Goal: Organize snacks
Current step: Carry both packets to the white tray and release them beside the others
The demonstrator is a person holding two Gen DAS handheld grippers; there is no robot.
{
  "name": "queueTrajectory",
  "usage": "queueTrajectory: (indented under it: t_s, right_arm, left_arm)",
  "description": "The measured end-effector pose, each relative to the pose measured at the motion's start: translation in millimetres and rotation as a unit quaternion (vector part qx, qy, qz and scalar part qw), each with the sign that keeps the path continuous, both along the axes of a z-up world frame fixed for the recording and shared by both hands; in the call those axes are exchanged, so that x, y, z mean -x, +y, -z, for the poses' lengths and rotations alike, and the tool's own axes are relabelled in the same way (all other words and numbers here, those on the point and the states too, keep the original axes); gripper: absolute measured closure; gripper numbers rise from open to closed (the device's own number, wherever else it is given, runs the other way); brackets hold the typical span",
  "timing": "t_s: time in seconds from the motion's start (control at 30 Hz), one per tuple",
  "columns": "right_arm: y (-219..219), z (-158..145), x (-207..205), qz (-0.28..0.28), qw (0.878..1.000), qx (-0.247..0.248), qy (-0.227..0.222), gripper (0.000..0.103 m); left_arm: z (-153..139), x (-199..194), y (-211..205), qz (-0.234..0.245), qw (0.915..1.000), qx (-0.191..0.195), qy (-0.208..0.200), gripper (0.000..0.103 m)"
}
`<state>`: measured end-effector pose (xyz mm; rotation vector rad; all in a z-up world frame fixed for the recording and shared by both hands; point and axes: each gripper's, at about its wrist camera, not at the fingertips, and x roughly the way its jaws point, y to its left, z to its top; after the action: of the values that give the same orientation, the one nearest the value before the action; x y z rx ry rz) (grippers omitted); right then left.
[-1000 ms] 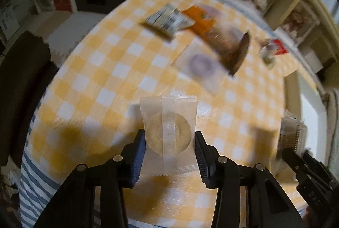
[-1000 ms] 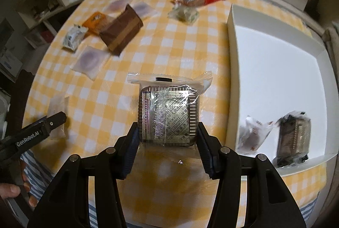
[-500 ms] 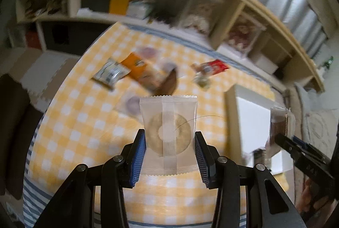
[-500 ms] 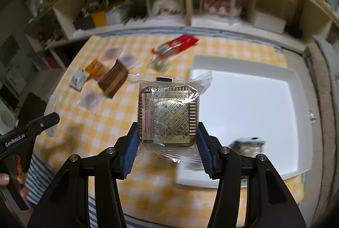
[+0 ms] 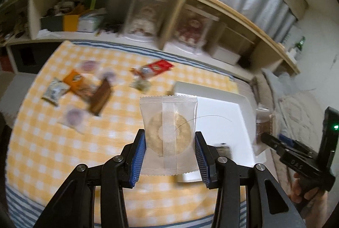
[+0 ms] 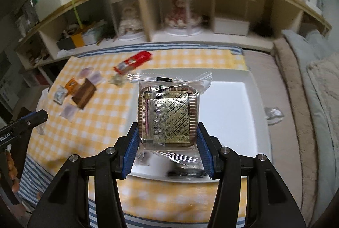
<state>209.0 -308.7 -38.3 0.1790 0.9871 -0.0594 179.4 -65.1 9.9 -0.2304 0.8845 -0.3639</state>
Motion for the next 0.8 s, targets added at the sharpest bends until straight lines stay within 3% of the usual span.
queueTrajectory:
  t_s: [0.27,0.47,0.8]
  right_arm:
    - [-63.2,15.9,25.9,0.037,0.999,-0.005,0.008,0.050]
    - [-96.3,25.2,40.6,0.043,0.999,0.002,0.010,0.050]
    - [-138.4,52.1,50.3,0.050,0.998,-0.012,0.029,0.050]
  left_arm:
    - [15.0,-22.8,-85.0,0.061,0.9976,0.030,0.013,0.059]
    - [44.4,-50.4,-143.0,0.095,0.9937,0.050,0.034,0.059]
    - [127.3,-104.9,-216.6,0.128,0.9790,0.107,0.117,0.059]
